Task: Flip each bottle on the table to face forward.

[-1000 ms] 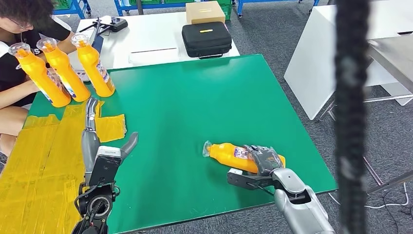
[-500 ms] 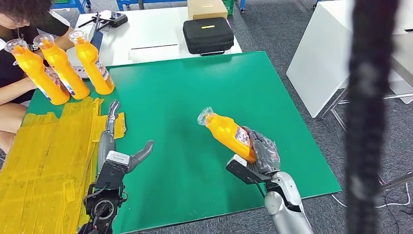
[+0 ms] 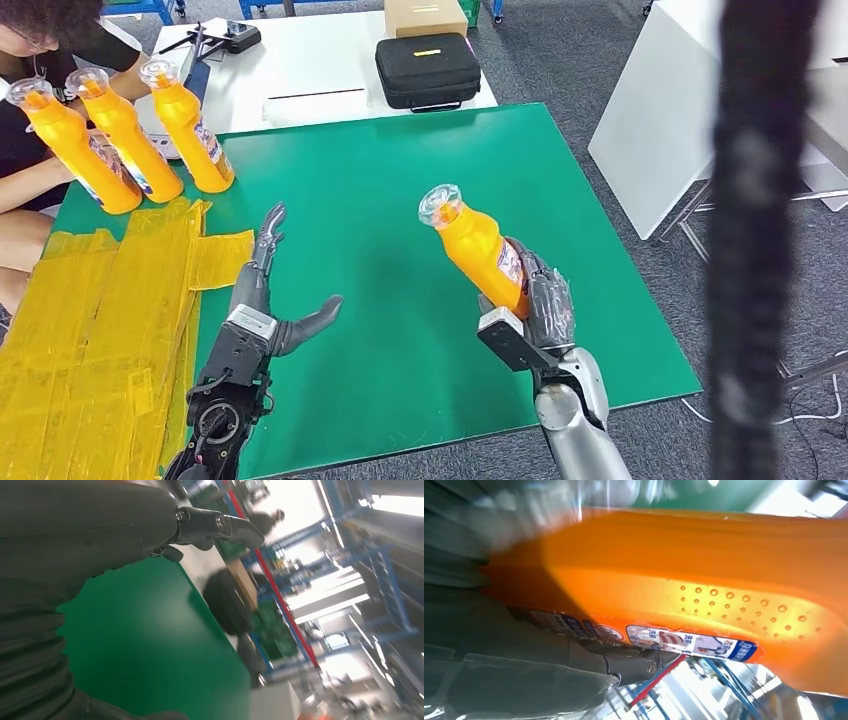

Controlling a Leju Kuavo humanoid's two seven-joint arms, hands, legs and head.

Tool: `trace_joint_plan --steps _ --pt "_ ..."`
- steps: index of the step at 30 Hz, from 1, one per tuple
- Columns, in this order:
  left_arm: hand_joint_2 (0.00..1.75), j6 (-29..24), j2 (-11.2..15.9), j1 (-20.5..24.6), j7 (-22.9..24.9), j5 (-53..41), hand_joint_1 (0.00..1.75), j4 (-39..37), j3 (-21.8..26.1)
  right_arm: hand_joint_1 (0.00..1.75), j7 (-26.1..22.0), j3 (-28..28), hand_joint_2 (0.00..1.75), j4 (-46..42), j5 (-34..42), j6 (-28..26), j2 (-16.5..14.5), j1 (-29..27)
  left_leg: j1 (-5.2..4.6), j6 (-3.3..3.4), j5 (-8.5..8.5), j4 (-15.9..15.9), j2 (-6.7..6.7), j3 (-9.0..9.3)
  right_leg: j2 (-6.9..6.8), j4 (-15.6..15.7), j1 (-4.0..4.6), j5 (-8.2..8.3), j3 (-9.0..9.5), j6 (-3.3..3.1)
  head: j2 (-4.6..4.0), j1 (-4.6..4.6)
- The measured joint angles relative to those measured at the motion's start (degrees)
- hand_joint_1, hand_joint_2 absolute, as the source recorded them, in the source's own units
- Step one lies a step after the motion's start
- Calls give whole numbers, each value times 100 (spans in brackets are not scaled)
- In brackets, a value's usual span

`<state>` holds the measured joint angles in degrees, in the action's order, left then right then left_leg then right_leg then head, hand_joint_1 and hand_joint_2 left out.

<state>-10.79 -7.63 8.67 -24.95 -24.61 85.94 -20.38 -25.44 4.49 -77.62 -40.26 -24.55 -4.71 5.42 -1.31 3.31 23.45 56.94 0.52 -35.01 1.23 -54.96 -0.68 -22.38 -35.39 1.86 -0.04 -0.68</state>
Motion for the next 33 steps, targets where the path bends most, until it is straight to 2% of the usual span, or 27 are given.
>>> trace_joint_plan --steps 4,8,14,21,26,33 --pt "175 266 -2 184 23 225 0 -28 -239 175 -502 54 175 76 779 160 -125 287 1 -1 -2 0 1 0 0 -2 1 1 0 0 0 1" --pt "175 370 -4 377 80 330 0 -47 -440 175 -885 253 175 321 1242 298 -267 563 1 -2 -3 0 0 -1 0 -4 1 1 -1 0 0 2" --pt "175 389 -11 440 138 371 0 -55 -496 175 -934 357 175 441 1340 350 -342 676 2 -2 -3 0 0 -1 0 -4 1 1 -2 0 0 1" --pt "175 541 -89 539 249 505 0 -68 -620 175 -1216 977 175 1035 1669 584 -664 1103 4 -2 -3 0 3 -7 -3 -5 2 -1 -6 -1 0 1" --pt "175 714 -131 560 302 643 0 -70 -621 175 -1377 1207 175 1209 1881 852 -746 1155 4 -2 -3 0 4 -8 -4 -5 1 0 -7 -1 0 1" --pt "175 872 -172 615 328 802 0 -135 -621 175 -1433 1571 175 1317 2007 918 -757 1164 4 -2 -3 0 5 -9 -5 -5 2 0 -9 -1 0 2"
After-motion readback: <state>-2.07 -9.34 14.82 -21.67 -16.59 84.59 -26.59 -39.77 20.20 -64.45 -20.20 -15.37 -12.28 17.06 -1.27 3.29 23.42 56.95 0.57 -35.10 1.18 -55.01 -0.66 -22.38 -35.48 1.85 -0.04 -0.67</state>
